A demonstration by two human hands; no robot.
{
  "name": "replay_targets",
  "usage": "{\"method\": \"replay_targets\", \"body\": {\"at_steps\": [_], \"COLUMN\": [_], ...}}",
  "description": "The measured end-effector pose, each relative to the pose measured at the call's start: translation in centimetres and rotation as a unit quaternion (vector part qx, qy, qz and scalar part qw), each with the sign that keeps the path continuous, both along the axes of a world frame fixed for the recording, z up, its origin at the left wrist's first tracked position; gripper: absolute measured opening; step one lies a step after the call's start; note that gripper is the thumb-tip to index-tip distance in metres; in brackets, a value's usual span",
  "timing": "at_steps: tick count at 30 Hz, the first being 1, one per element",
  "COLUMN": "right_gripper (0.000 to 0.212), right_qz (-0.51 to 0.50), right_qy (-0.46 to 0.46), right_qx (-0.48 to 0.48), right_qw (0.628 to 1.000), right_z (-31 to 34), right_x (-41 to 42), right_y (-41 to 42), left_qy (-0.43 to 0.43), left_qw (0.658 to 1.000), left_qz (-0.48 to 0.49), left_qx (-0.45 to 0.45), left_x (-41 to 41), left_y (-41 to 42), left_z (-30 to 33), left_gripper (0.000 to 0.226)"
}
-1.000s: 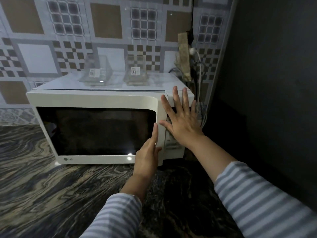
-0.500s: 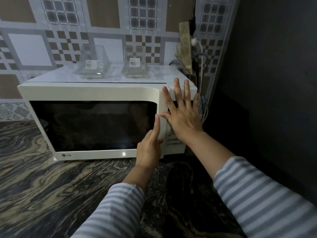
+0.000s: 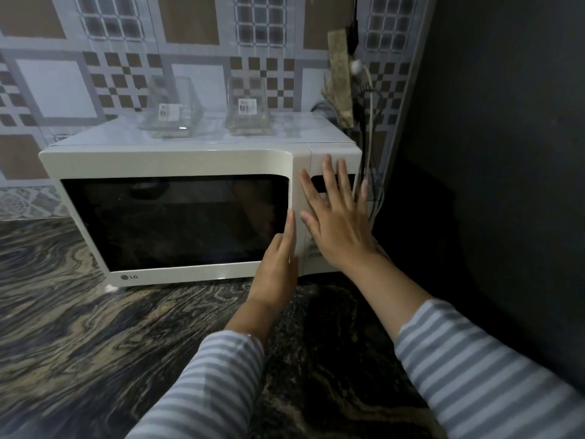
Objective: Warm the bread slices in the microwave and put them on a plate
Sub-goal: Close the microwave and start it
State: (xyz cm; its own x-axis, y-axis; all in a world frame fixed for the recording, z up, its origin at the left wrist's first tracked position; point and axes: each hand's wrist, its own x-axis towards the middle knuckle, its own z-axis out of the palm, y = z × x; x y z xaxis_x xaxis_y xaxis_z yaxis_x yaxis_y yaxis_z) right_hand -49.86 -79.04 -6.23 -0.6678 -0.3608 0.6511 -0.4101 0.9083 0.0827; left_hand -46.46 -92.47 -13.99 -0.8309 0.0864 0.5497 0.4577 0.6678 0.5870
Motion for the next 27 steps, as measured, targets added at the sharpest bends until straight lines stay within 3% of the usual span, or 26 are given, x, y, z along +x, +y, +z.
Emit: {"method": "replay_targets", "body": {"at_steps": [6,12,20,27], "right_gripper": [0.064,0.066,0.069,0.067], "right_qz": [-0.046,-0.098,-0.120,-0.113], "right_qy": [-0.115,-0.161,-0.149,-0.205], "right_qx": [-0.019,-0.005,0.002,0.006], "right_qw": [0.992,0.982,0.981,0.972], "right_z": [-9.2,-11.7,-12.0,-10.2], "right_x": [2.7,2.6,2.1,3.2], "right_y": [2.0,2.4,1.8,1.6], "left_qy": [-0.100,-0.231,-0.222,-0.223], "left_qw": [0.963,0.925,0.929,0.929], "left_qz": [0.161,0.153,0.161,0.160], "left_qx": [-0.190,-0.259,-0.248,-0.247], "left_x": [4.5,4.9,4.6,4.7], "left_y": [-0.8,-0.8,-0.8,-0.7], "left_z": [-5.0,-6.6,-6.7,-6.4], "left_gripper": [0.070,0.066,0.068,0.069]}}
